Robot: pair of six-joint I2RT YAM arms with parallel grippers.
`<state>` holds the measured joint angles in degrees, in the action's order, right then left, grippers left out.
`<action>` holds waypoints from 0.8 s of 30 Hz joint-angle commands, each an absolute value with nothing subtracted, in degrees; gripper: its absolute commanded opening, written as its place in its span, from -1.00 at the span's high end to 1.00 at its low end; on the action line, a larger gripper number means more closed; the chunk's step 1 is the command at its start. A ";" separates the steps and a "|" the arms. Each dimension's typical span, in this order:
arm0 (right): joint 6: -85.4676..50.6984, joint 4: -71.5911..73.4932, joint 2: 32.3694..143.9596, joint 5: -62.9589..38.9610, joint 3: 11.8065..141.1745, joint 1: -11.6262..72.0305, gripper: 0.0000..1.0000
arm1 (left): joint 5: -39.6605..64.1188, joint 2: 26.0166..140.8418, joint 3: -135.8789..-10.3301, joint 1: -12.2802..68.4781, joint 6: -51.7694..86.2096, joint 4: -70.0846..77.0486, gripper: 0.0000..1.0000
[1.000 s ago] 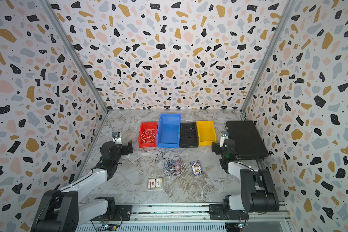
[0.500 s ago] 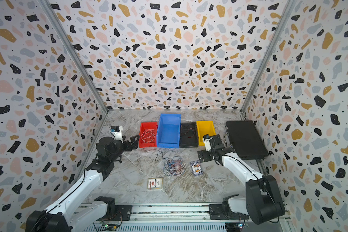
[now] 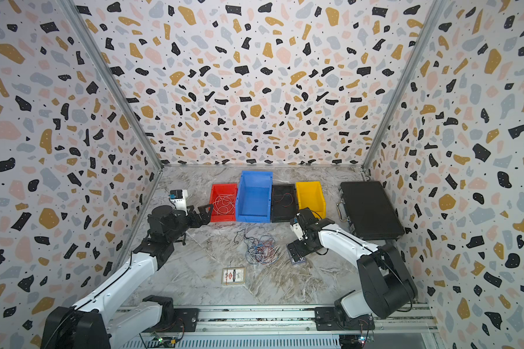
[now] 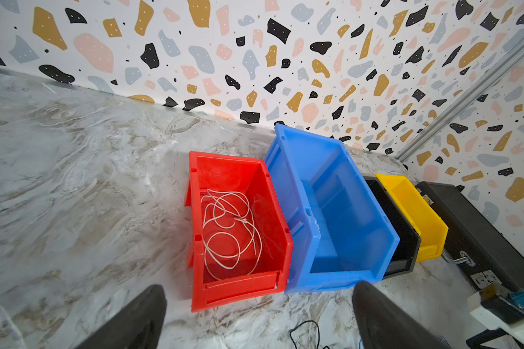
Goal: Untangle and sort cables by color
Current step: Pick up the distractor from the center of the board.
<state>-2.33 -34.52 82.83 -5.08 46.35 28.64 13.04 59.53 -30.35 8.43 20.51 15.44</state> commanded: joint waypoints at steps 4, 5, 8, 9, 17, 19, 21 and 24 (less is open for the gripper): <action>-1.51 -36.61 81.06 -4.09 47.85 29.85 -1.00 | 13.49 59.32 -29.62 8.53 20.84 18.47 -0.99; -1.48 -36.88 81.72 -3.85 48.19 30.22 -1.00 | 13.78 59.50 -29.73 8.53 20.91 18.48 -0.99; -1.94 -38.12 84.19 -3.47 49.58 31.01 -1.00 | 13.99 59.68 -29.88 8.53 21.06 18.14 -0.99; -2.23 -38.35 84.94 -2.80 49.85 31.05 -1.00 | 13.89 59.62 -29.82 8.53 21.02 17.97 -0.99; -3.07 -39.37 89.00 -1.48 52.49 31.46 -1.00 | 14.32 59.43 -30.03 8.53 20.96 17.71 -0.99; -3.59 -39.12 89.45 -1.67 53.20 31.46 -1.00 | 14.33 59.25 -29.97 8.53 20.92 17.73 -0.99; -4.04 -38.66 89.35 -1.93 53.39 31.48 -1.00 | 14.23 59.00 -29.95 8.53 20.88 17.68 -0.99; -4.84 -37.04 89.17 -3.72 52.87 31.47 -1.00 | 14.23 58.93 -29.95 8.53 20.79 17.45 -0.99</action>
